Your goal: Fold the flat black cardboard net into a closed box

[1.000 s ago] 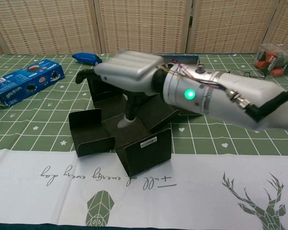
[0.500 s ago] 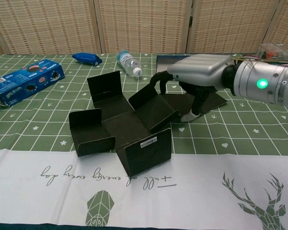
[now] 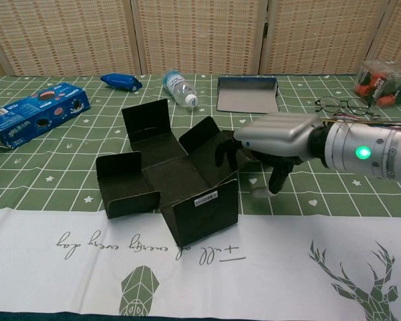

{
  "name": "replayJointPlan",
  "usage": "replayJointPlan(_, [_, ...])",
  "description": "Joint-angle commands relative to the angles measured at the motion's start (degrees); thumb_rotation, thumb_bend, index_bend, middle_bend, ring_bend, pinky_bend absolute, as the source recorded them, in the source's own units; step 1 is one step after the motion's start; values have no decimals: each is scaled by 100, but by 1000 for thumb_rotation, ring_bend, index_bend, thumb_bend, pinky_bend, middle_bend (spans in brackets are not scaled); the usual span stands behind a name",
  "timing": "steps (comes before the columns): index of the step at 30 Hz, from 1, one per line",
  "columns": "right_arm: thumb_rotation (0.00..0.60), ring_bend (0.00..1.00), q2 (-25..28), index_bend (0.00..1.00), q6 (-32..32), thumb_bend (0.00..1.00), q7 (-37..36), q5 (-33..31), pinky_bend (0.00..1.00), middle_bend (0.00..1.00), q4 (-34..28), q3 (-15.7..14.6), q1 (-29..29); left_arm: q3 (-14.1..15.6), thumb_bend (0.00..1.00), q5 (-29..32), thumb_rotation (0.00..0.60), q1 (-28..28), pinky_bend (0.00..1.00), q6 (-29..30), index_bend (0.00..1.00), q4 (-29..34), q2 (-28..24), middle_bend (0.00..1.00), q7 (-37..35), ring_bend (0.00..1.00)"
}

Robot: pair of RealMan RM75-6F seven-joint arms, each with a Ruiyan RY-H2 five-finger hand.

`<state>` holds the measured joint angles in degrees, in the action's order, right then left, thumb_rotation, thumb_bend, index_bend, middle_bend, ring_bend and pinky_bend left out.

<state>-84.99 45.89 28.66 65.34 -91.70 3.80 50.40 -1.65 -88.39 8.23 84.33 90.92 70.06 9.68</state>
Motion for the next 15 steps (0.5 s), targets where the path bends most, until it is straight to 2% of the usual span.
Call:
replayJointPlan(1, [600,774,227,235,133,308,-118,72,1000,329,-391,-153,-175,-4,226,2,600,15,181,-21,121,-12,14,57,0,133])
replayJointPlan(6, [600,774,514,235,186,309,-258,51,1000,336,-806,-269,-318,-13,226,-3,600,55,181,-68,121,-40,51,57,-5,133])
replayJointPlan(12, [600,774,515,225,797,293,-40,39,1000,272,-590,-80,-483,-21,226,-26,600,106,181,-115,121,-61,79,57,-10,133])
replayJointPlan(15, [600,770,566,115,759,203,143,-380,1000,218,-509,38,-439,-23,226,-6,600,115,181,-137,120,-73,85,57,-15,133])
